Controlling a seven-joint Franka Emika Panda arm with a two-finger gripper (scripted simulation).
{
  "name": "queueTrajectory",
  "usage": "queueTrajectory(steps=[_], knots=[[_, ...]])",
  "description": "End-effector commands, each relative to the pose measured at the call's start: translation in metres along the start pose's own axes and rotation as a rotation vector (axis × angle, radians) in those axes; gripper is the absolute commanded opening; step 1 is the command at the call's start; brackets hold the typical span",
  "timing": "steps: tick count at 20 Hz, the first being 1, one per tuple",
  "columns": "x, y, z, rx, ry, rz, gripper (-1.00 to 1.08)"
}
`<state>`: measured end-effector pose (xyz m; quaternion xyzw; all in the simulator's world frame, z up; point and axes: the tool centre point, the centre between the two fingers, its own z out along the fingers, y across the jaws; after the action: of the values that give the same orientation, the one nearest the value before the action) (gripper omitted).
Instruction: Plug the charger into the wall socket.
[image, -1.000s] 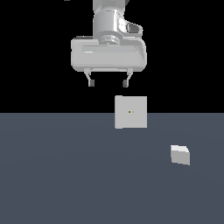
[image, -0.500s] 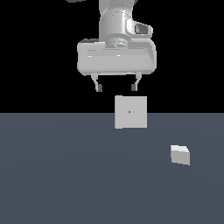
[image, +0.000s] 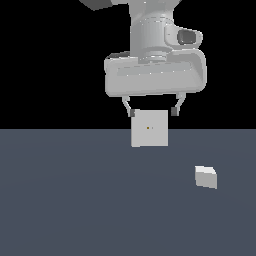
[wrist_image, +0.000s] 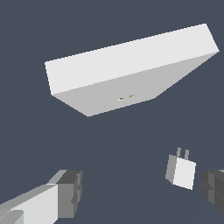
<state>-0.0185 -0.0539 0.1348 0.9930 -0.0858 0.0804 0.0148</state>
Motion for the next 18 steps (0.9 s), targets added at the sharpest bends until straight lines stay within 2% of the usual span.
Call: queueTrajectory(steps=[1,11,18], knots=[[-0.005,0.012,0.008,-0.007,0.027,0.033,1.00],[-0.026,0.058,0.039,-0.035,0.129,0.160,1.00],[-0.036,0.080,0.057,-0.050,0.180,0.224,1.00]])
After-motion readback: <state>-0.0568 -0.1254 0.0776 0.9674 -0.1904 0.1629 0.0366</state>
